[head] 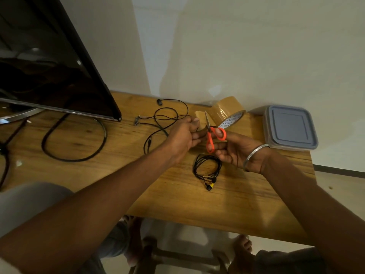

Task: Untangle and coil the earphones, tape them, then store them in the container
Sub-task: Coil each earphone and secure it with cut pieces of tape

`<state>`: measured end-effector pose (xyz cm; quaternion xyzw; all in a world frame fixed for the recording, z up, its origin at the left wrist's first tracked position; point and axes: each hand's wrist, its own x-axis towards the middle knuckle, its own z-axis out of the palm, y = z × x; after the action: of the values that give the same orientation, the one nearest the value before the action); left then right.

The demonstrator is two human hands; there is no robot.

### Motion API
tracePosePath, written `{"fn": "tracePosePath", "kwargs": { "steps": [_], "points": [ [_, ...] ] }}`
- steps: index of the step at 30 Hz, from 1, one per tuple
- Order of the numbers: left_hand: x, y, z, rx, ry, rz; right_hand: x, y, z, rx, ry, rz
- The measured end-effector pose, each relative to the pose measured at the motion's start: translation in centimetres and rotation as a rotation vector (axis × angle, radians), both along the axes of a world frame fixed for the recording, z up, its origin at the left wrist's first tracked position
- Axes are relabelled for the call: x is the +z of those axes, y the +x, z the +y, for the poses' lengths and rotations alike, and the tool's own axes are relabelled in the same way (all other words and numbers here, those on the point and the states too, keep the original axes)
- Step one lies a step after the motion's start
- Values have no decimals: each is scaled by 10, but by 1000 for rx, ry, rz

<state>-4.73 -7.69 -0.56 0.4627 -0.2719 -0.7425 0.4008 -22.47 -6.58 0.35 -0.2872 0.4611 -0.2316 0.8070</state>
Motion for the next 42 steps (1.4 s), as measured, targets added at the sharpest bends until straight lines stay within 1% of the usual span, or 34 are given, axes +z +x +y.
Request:
{"fn": "tracePosePath", "kwargs": {
  "steps": [5, 10, 15, 20, 24, 26, 27, 28, 30, 33, 35, 36, 38, 40, 42],
  "points": [
    [0, 0, -2, 38, 15, -10, 2, 2, -1, -18, -37, 36],
    [-3, 2, -4, 73, 26, 9, -1, 3, -2, -1, -130, 37],
    [-3, 3, -3, 84, 31, 16, -7, 2, -3, -26, -141, 25],
    [-1, 3, -2, 50, 4, 33, -7, 3, -4, -69, -123, 14],
    [-6, 3, -4, 70, 24, 96, 8, 0, -3, -21, -162, 158],
    [-9, 3, -4, 67, 23, 101, 27, -8, -4, 63, -170, 204],
    [-9, 2, -4, 67, 22, 92, 39, -15, -5, 134, -187, 253],
    [-8, 2, -4, 64, 24, 75, 48, -24, -6, 215, -212, 346],
    [-7, 2, -4, 63, 29, 44, 59, -44, -6, 368, -283, 656],
    [-7, 2, -4, 57, 19, 1, 47, -64, -2, 542, -410, 1194],
    [-7, 2, -4, 45, -1, -42, 32, -61, 3, 672, -472, 1447],
    [-7, 2, -4, 36, -13, -69, 24, -57, 6, 717, -478, 1528],
    [-8, 2, -4, 30, -37, -117, 14, -48, 9, 737, -484, 1631],
    [-9, 4, -6, 38, -47, -142, 9, -43, 9, 732, -500, 1695],
    [-8, 6, -7, 43, -58, -152, 9, -41, 11, 694, -501, 1718]
  ]
}}
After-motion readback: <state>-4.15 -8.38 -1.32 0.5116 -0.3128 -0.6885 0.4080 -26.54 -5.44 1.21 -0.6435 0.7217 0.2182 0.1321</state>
